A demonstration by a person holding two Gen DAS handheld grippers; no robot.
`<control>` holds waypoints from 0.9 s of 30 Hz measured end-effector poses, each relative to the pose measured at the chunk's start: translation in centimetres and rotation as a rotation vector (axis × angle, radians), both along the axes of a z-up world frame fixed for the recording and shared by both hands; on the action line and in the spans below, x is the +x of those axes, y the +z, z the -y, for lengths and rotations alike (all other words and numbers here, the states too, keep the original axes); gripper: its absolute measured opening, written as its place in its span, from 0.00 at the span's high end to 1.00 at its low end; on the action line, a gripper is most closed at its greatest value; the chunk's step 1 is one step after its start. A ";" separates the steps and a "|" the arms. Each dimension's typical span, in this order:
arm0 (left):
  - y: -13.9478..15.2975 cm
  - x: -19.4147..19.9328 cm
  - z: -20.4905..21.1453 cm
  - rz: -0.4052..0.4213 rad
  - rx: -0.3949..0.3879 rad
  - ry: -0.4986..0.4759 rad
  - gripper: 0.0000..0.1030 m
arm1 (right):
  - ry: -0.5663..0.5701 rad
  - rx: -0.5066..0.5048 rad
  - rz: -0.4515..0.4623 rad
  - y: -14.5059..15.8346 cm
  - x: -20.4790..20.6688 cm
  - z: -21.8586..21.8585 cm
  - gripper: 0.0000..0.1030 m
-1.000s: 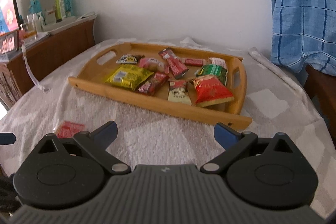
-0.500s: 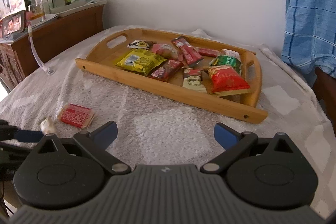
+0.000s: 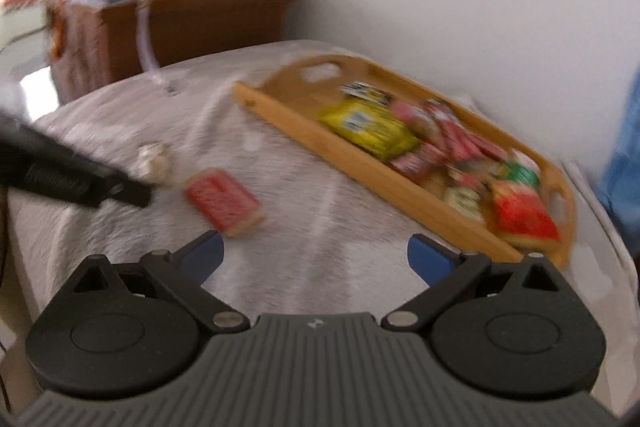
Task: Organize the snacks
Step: 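Grasp the cream-wrapped bar on the towel with the left tool, then grasp the second red square packet with the right tool while the left tool holds the cream bar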
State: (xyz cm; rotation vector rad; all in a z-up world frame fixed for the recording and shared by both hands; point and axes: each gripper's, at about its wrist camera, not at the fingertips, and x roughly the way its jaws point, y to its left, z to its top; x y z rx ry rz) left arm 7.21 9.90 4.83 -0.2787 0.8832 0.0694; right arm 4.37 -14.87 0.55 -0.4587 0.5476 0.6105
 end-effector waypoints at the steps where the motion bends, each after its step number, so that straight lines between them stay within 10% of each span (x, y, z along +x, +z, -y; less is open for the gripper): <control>1: 0.1 0.2 -0.3 0.001 -0.009 0.010 0.65 | 0.020 -0.009 0.008 -0.1 -0.1 -0.6 0.01; 10: 0.2 0.6 -2.9 0.006 -0.102 0.088 0.45 | 0.101 -0.019 -0.045 -0.9 1.1 -4.5 0.17; 19: -0.6 1.3 -3.8 -0.008 -0.103 0.127 0.45 | 0.049 0.028 -0.115 -1.4 1.5 -4.3 0.60; 27: -1.2 2.3 -1.6 0.029 -0.089 0.051 0.78 | -0.174 0.050 -0.082 -1.2 1.0 -0.3 0.78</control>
